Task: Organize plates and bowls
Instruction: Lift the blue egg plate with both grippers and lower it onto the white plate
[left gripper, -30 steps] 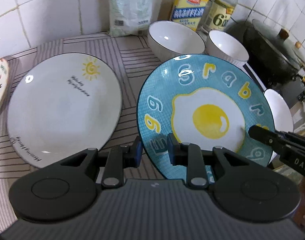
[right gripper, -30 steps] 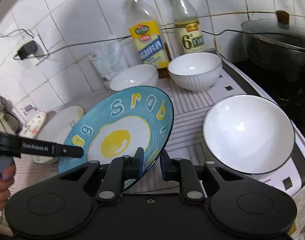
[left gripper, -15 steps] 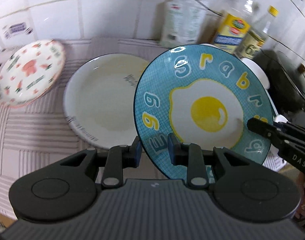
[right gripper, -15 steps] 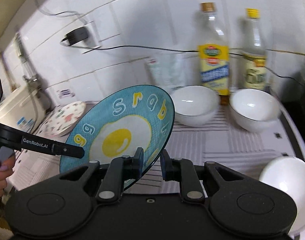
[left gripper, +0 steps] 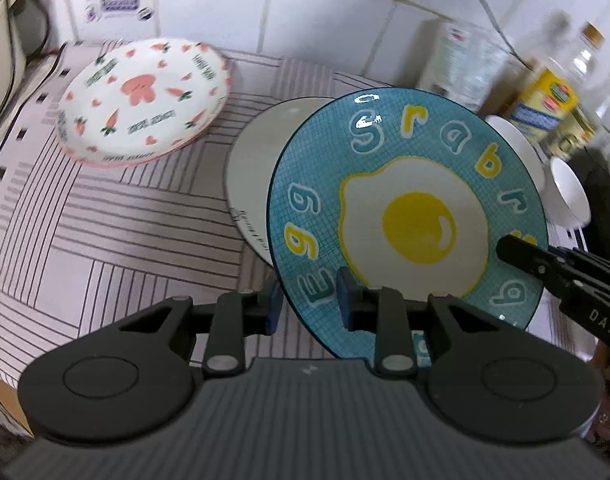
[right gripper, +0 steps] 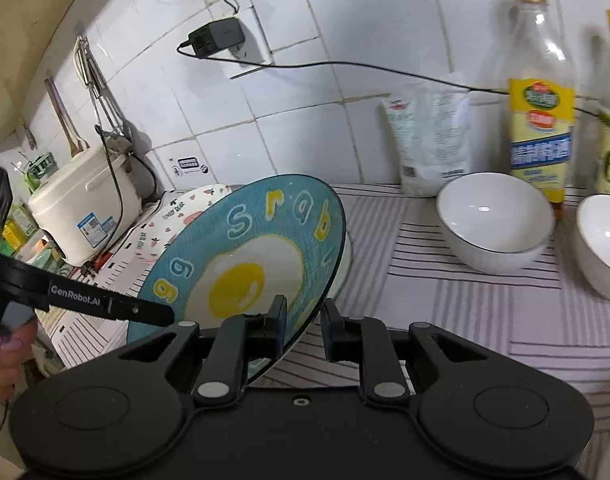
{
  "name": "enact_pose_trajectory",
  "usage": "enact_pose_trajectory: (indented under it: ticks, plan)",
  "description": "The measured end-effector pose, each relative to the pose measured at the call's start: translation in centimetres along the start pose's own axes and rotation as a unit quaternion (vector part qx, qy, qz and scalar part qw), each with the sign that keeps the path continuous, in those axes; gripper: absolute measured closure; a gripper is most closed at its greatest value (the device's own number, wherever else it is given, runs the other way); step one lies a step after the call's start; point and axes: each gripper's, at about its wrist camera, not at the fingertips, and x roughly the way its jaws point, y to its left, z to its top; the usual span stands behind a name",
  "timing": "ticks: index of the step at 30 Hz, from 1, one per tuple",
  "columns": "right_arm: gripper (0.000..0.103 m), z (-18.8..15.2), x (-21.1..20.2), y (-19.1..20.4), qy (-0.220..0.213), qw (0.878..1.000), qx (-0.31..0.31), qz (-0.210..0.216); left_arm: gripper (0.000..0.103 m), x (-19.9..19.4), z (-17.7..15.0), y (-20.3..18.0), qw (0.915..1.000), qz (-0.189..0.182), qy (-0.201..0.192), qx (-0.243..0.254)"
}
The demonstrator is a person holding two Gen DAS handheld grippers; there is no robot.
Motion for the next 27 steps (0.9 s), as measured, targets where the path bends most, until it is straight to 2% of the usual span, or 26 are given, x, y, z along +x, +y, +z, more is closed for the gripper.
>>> enact_pose_trajectory:
  ticks: [7,16,22,27]
  plan:
    - [0.081,1.5,4.0,0.5,0.035,0.999,-0.009,0.017,0.076,2.3,0.5,2.7,0.9977,0.013,0.031,-0.059]
    - [0.081,2.3,7.6,-0.1,0.064,0.998,0.008,0.026,0.076,3.7,2.5,3.0,0.9972,0.038,0.043,-0.047]
    - [0.081,2.9,9.4,0.4,0.097,0.995,-0.005,-0.014,0.076,5.2,4.0,1.8,0.995,0.057,0.075,-0.033]
    - [0.078,3.3,10.0,0.4,0.115,0.993,-0.013,-0.033,0.076,5.9,4.4,1.7,0.9936,0.069,0.077,-0.045]
